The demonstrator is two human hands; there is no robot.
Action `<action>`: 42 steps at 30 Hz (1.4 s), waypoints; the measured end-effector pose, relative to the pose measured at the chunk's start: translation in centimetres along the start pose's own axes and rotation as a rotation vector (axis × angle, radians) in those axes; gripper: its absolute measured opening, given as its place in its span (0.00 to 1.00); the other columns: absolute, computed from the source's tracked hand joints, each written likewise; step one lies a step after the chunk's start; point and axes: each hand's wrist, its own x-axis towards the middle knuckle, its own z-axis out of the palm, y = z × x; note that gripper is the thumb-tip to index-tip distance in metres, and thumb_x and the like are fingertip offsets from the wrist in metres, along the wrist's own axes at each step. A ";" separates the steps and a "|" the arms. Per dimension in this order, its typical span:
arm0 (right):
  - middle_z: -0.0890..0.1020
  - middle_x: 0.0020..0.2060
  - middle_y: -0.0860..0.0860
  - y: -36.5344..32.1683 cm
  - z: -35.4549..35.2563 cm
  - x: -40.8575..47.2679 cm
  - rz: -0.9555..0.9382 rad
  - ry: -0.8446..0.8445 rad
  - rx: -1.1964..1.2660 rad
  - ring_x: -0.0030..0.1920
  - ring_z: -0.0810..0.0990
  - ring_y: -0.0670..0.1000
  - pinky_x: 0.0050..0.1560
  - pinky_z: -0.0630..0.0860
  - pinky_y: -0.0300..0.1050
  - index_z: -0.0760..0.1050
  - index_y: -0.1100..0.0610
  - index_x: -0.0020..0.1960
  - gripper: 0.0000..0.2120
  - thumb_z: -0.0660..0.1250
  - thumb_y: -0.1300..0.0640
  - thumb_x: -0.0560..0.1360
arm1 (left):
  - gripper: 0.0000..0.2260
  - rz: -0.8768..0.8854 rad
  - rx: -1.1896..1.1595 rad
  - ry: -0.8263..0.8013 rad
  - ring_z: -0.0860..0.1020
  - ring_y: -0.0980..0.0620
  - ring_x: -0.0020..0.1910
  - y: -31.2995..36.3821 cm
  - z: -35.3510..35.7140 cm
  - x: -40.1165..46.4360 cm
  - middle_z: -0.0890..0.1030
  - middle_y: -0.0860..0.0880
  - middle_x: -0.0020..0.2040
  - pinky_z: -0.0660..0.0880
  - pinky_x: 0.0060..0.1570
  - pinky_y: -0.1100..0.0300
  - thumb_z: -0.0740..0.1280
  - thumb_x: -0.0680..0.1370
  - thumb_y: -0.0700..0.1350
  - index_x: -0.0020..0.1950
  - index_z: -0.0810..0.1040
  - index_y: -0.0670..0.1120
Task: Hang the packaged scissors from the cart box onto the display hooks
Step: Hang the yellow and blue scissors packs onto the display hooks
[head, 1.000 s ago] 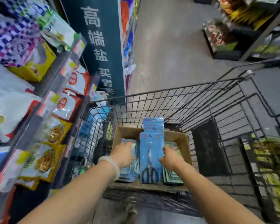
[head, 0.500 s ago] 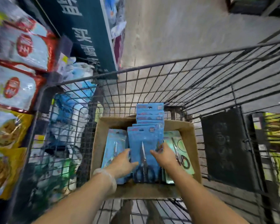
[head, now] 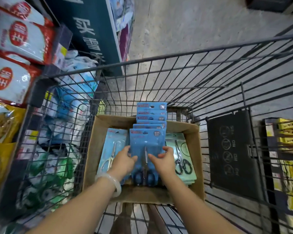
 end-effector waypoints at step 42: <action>0.78 0.43 0.58 1.8 0.5 3.1 -0.099 0.135 -0.250 0.46 0.78 0.60 0.43 0.69 0.46 0.69 0.60 0.48 0.11 0.69 0.56 0.73 | 0.08 -0.116 -0.843 0.343 0.82 0.42 0.44 -2.8 -5.8 -8.1 0.83 0.41 0.49 0.79 0.48 0.48 0.65 0.79 0.42 0.55 0.78 0.40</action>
